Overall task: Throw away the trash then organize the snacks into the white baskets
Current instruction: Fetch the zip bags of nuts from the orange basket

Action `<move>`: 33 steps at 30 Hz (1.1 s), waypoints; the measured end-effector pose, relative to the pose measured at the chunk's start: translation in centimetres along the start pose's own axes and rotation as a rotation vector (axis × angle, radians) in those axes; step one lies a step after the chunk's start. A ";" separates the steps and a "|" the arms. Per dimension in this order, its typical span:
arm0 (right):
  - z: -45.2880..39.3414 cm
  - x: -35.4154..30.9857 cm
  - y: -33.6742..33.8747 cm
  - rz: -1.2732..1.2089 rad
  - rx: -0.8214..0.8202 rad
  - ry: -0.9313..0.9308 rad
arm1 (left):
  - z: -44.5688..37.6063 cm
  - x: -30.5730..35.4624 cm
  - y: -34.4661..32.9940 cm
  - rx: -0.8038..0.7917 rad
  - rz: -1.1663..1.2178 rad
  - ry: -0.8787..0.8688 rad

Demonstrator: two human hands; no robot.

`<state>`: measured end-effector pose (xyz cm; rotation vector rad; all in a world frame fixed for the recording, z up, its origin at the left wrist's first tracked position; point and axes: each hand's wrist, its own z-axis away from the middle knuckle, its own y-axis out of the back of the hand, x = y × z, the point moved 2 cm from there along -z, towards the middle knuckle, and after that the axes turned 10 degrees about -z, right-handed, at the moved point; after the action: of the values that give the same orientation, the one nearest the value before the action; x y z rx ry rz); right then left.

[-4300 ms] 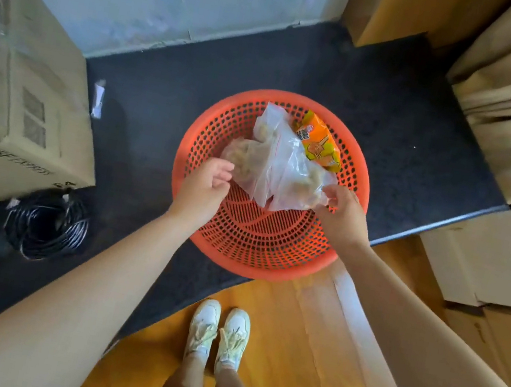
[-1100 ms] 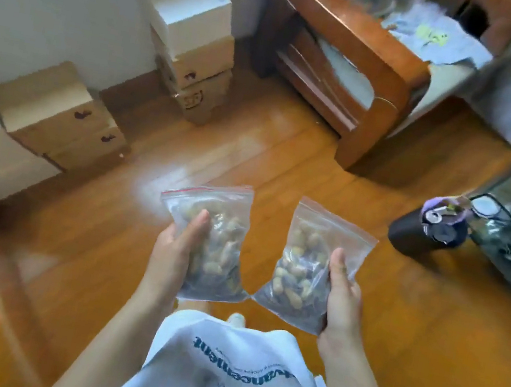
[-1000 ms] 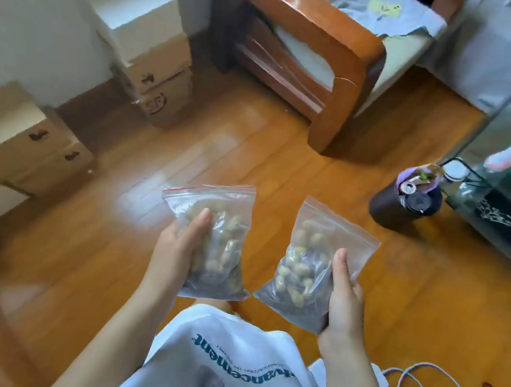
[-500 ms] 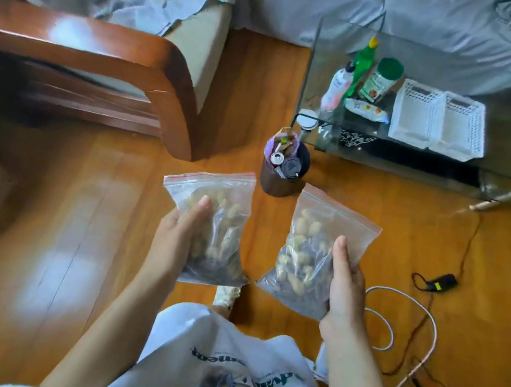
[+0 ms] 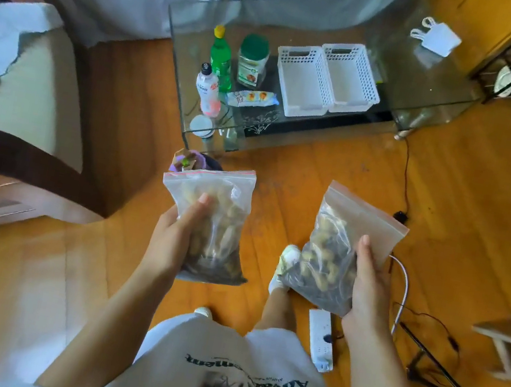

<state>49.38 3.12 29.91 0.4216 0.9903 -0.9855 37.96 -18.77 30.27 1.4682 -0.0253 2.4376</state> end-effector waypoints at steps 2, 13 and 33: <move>-4.2 -2.2 0.4 0.000 0.020 0.002 | -2.7 1.9 -3.1 -0.006 -0.002 -0.021; -22.0 -12.8 -0.6 0.055 -0.078 0.035 | -14.0 10.9 -17.3 0.109 -0.007 -0.055; -46.4 -23.2 -14.4 0.107 -0.177 -0.039 | -37.6 22.4 -23.9 0.157 0.120 0.075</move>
<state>9.63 39.36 27.32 0.3039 0.9996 -0.7999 2.00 15.74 28.47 1.4771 0.0989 2.6424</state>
